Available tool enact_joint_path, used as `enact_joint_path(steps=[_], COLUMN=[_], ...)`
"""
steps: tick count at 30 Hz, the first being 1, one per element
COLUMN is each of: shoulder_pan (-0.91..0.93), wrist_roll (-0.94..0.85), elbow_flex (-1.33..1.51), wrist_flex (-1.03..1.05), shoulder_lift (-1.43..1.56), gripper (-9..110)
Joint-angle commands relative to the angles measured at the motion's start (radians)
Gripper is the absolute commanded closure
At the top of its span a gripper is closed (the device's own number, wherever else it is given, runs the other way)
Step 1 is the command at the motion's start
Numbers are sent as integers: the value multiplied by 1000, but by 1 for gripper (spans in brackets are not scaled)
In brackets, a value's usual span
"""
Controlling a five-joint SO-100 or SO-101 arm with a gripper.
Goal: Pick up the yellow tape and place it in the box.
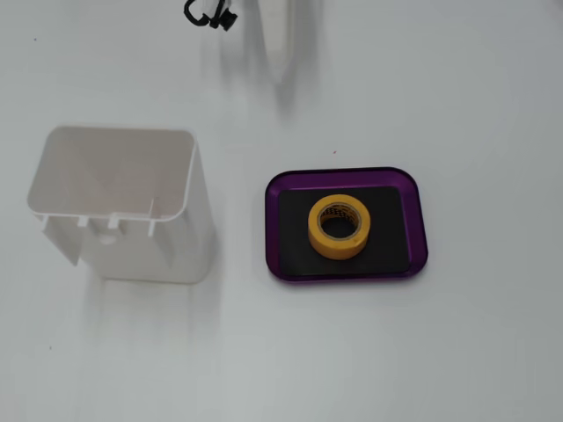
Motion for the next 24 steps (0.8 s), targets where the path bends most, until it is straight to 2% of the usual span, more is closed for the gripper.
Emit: enact_joint_path(steps=[1,4,8,24], shoulder_pan=[-8,-6,-8,-8], wrist_roll=[-5,-5,-5,84], elbow_flex=[64,94,98,97], wrist_flex=[3,5,5,40], shoulder_lift=[110,109,109,107], gripper=[88,89,103,102])
